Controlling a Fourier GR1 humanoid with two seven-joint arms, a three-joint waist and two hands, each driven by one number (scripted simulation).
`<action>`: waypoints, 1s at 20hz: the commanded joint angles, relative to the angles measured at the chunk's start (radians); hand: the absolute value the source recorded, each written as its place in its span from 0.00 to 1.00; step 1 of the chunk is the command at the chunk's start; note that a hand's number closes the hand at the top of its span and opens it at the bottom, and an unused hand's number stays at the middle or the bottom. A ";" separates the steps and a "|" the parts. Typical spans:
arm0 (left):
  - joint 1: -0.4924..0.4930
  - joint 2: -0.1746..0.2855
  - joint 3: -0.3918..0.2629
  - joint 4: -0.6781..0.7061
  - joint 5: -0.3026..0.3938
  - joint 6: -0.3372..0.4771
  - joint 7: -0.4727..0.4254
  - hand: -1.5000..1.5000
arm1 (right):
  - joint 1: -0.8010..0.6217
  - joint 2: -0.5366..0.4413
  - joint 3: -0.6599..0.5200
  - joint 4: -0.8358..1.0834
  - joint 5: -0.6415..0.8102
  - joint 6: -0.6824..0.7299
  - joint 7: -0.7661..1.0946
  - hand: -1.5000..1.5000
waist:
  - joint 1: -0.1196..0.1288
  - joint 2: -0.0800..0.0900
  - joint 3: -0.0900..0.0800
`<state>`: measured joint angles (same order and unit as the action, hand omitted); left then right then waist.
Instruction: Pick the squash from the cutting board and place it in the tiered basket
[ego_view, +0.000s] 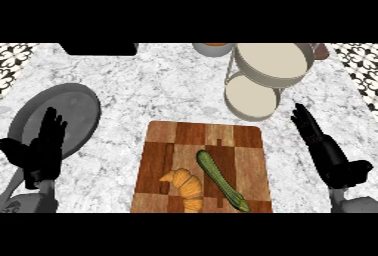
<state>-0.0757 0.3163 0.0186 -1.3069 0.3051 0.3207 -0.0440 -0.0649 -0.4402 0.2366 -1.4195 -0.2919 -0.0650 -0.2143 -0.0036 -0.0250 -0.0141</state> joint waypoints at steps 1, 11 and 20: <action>-0.055 0.000 -0.002 0.046 -0.045 -0.008 -0.048 0.50 | -0.024 0.048 0.016 -0.062 0.004 -0.001 0.052 1.00 | -0.001 0.025 0.014; -0.069 0.160 -0.151 -0.095 -0.229 -0.046 0.054 0.50 | 0.079 0.105 0.016 -0.044 0.134 -0.356 0.216 0.00 | -0.017 0.016 0.013; -0.073 0.118 -0.159 -0.113 -0.261 -0.047 0.082 0.50 | 0.079 -0.220 0.076 -0.427 0.187 -0.116 0.589 0.00 | 0.003 0.020 0.011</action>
<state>-0.1777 0.4486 -0.1310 -1.4045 0.0505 0.2698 0.0479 0.0324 -0.5296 0.2893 -1.7533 -0.1198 -0.2834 0.2351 -0.0112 -0.0050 -0.0017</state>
